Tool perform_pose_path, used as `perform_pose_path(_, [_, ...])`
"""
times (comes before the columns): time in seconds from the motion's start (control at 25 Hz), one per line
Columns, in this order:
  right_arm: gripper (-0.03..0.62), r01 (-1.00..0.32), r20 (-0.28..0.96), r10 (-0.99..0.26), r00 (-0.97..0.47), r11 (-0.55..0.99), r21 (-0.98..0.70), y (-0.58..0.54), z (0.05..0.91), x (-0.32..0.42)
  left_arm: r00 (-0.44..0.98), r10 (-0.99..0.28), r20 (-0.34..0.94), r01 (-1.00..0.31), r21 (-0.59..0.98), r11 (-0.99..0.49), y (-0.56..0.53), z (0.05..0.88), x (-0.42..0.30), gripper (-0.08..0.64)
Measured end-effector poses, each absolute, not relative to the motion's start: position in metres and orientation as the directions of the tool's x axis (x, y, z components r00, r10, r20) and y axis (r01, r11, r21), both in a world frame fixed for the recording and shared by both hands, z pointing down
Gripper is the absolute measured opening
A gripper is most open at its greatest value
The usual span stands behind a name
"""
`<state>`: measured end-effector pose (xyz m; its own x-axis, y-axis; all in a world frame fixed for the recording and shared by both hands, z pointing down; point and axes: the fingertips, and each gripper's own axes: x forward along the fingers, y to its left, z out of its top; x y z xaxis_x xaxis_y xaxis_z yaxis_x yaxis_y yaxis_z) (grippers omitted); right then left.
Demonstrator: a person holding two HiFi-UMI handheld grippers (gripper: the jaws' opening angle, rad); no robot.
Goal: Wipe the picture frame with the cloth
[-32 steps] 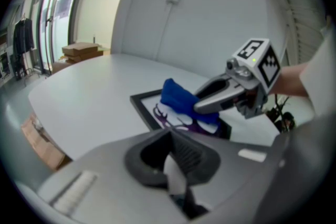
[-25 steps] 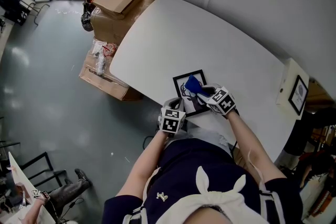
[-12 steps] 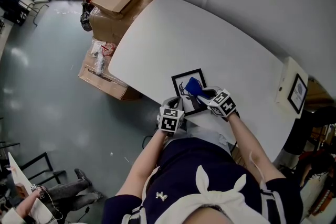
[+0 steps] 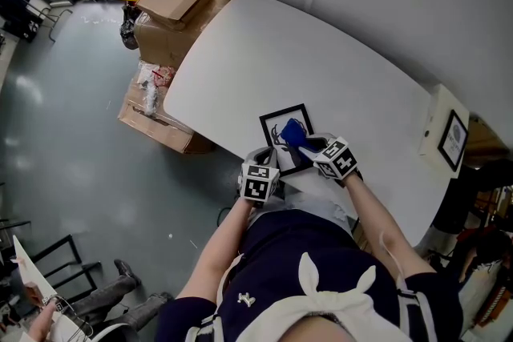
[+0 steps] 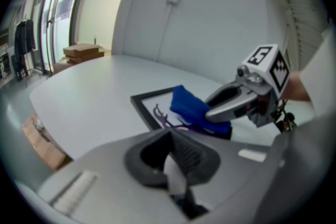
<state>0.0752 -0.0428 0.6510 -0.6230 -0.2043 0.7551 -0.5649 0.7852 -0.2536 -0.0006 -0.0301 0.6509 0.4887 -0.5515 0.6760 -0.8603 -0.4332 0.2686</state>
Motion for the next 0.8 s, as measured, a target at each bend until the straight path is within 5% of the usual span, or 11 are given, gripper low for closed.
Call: perform_pose_path(0.8, [0.089,-0.573,0.755,-0.188,-0.628,0.768,-0.285,-0.036,0.653,0.056,0.497,-0.551,0.67,-0.855,0.269,-0.444,-0.029,0.651,0.0,0.003])
